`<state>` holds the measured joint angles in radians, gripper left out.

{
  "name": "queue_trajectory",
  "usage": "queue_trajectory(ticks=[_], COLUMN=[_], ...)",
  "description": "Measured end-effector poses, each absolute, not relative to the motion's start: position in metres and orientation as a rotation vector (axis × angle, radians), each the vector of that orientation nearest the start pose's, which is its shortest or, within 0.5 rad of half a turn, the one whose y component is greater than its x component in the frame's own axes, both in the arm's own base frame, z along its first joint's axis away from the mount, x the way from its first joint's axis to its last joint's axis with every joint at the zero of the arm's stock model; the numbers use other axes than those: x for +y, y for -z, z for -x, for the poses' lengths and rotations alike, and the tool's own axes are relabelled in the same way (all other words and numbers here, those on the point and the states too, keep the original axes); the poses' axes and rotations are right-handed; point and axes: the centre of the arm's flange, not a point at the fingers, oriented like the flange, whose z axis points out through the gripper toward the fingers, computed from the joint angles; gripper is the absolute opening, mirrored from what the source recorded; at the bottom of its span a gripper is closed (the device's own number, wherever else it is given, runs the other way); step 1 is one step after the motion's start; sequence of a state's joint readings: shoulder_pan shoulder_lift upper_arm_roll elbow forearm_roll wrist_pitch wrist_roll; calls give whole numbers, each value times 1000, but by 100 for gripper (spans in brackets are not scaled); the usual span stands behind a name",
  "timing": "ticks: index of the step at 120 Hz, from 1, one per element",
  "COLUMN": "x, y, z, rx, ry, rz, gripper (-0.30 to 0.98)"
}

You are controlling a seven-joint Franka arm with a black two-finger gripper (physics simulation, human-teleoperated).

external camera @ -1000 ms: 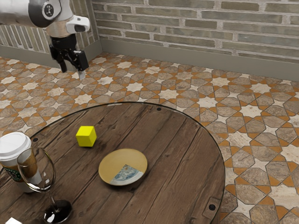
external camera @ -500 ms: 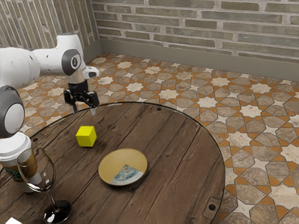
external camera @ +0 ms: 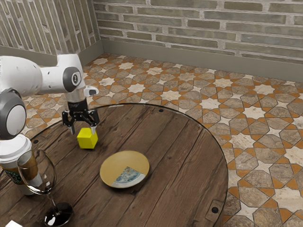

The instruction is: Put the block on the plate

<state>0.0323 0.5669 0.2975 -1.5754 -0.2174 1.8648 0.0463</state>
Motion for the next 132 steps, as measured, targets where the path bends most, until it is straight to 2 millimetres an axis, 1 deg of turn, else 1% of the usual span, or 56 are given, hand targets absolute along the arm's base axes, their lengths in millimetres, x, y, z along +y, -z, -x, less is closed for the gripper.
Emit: queue_trajectory(ticks=[24,33,66,74,89,100,124,132], x=[172,176,181,184,187,187,185,181], y=[-281,-273,-262,-260,-259,-260,-261,-263], z=[-648,-649,-658,-658,-658,-658,-659,-660], rx=[-587,-606,-625,-633,-642,-642,-640,-633], ry=[-385,-386,-362,-361,-355,-350,-345,-341], rz=[3132,3131,3127,3125,3118,3113,3109,3109], gripper=[69,69,68,65,54,49,42,42])
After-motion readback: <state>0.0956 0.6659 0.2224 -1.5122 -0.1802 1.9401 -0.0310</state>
